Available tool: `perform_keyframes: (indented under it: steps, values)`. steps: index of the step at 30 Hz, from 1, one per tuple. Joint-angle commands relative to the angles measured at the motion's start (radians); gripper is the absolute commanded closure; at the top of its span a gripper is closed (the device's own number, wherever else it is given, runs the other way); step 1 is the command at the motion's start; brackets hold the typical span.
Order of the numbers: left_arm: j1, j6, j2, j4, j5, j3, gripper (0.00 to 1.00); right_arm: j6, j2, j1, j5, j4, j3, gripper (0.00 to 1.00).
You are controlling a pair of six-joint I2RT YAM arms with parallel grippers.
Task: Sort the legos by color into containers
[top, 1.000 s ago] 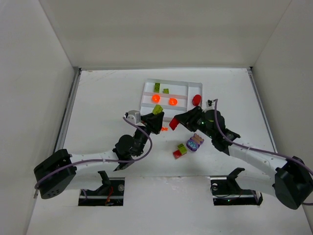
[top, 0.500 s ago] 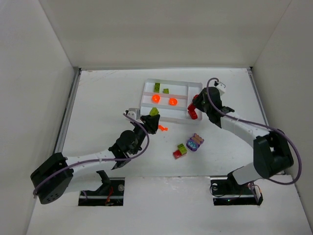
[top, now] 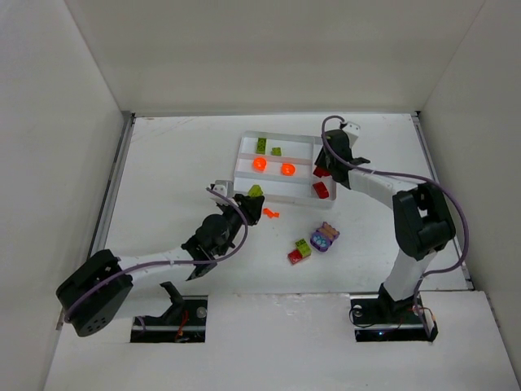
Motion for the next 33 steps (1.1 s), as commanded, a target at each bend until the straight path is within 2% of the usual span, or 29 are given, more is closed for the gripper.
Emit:
perform_keyframes:
  steps: [1, 4, 9, 12, 15, 19, 21, 23, 25, 29, 33]
  values:
    - [0.003, -0.019, 0.012, 0.077, 0.026, 0.008, 0.76, -0.039, 0.024, -0.002, 0.028, -0.008, 0.066, 0.62]
    - [0.008, -0.021, 0.025, 0.082, 0.031, 0.015, 0.76, -0.055, 0.046, -0.002, 0.035, -0.008, 0.083, 0.55]
    - [0.014, -0.021, 0.037, 0.082, 0.032, 0.024, 0.76, -0.044, 0.026, -0.002, 0.003, -0.004, 0.079, 0.37]
    - [0.020, -0.018, 0.060, 0.071, 0.043, 0.042, 0.76, -0.038, -0.022, -0.003, -0.004, 0.002, 0.056, 0.32]
    - [0.049, -0.025, 0.092, 0.030, 0.054, 0.088, 0.76, -0.015, -0.115, -0.002, 0.002, 0.013, -0.016, 0.31]
    - [0.107, -0.042, 0.129, -0.154, 0.118, 0.237, 0.76, 0.042, -0.298, 0.006, 0.011, 0.106, -0.217, 0.33]
    - [0.152, -0.048, 0.178, -0.270, 0.179, 0.351, 0.76, 0.080, -0.379, 0.017, 0.003, 0.152, -0.318, 0.42]
    - [0.193, -0.062, 0.239, -0.365, 0.245, 0.457, 0.75, 0.115, -0.453, 0.029, -0.012, 0.176, -0.403, 0.58]
    - [0.248, -0.094, 0.339, -0.482, 0.351, 0.594, 0.75, 0.139, -0.514, 0.037, -0.040, 0.191, -0.472, 0.63]
    - [0.324, -0.143, 0.537, -0.639, 0.534, 0.827, 0.76, 0.140, -0.591, 0.061, -0.049, 0.273, -0.578, 0.59]
    - [0.353, -0.137, 0.716, -0.784, 0.598, 1.043, 0.77, 0.140, -0.634, 0.073, -0.051, 0.353, -0.651, 0.54]
